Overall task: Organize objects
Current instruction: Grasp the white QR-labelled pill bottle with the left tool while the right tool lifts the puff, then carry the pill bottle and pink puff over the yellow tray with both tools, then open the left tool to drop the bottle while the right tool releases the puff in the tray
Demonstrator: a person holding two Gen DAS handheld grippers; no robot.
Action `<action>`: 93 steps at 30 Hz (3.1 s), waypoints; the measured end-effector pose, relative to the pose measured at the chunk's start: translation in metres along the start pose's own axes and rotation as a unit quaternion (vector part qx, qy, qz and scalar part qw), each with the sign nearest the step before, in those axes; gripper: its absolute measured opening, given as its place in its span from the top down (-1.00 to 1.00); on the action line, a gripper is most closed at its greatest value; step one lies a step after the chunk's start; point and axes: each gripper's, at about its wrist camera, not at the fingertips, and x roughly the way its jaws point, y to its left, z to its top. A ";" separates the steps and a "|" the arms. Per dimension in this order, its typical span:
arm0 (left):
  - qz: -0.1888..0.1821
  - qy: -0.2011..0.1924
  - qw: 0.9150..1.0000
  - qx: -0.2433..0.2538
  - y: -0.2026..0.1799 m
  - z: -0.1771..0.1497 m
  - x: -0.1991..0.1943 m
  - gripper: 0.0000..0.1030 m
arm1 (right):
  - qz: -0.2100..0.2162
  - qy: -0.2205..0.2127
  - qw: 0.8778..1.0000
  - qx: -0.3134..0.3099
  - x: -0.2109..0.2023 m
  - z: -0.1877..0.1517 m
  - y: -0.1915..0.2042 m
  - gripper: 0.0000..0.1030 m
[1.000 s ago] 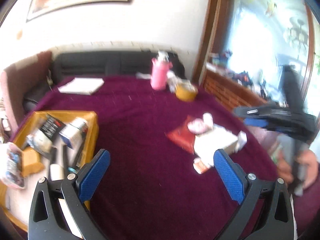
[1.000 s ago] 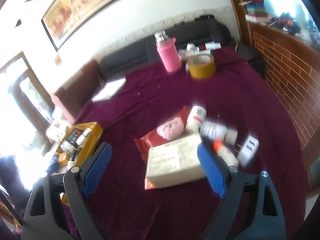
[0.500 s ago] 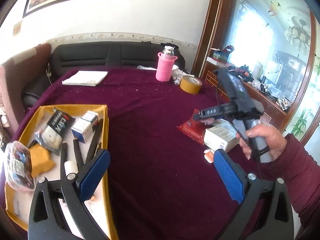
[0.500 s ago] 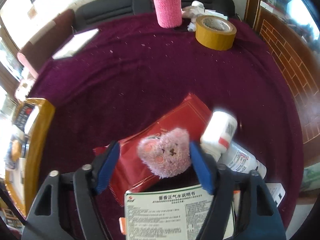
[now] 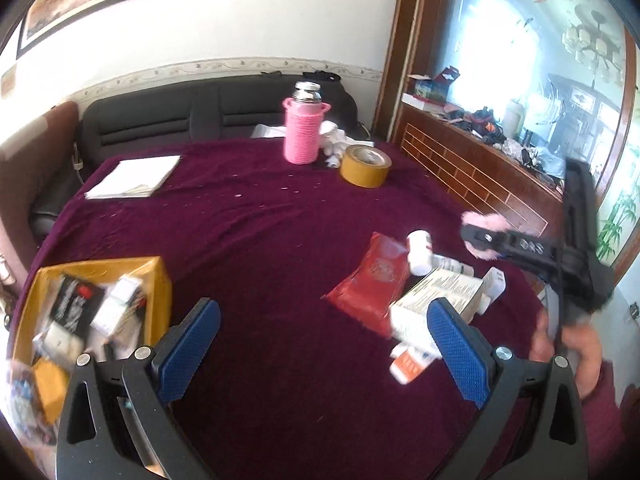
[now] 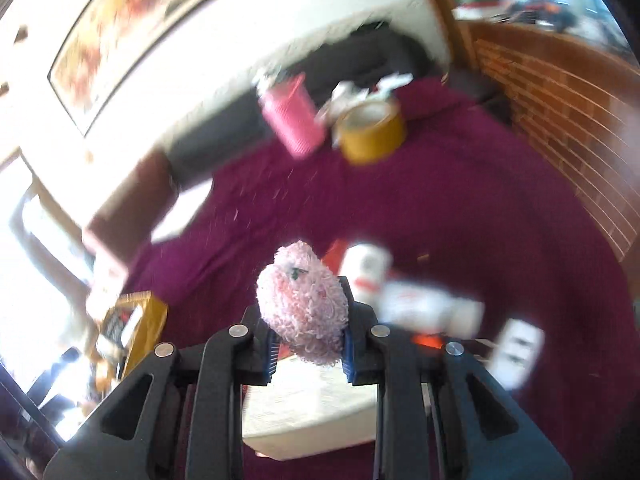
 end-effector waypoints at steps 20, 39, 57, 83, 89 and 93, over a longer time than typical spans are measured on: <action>-0.018 0.144 0.982 0.121 -0.135 0.039 0.204 0.43 | 0.029 -0.066 0.988 0.136 -0.030 -0.007 -0.084 0.57; 0.009 -0.022 0.999 -0.025 0.037 0.021 -0.022 0.43 | -0.030 -0.049 0.998 0.023 -0.015 -0.026 -0.046 0.58; 0.166 0.087 0.970 -0.151 0.221 -0.126 -0.052 0.42 | 0.150 0.160 0.963 -0.157 0.053 -0.093 0.237 0.57; 0.089 -0.011 0.968 -0.236 0.243 -0.136 -0.112 -0.25 | 0.045 0.254 0.946 -0.196 0.230 -0.109 0.364 0.49; 0.063 -0.008 0.967 -0.247 0.240 -0.135 -0.109 -0.36 | 0.068 0.222 0.955 -0.184 0.209 -0.095 0.362 0.19; 0.067 -0.014 0.965 -0.253 0.234 -0.138 -0.115 -0.36 | 0.089 0.223 0.958 -0.159 0.203 -0.085 0.357 0.03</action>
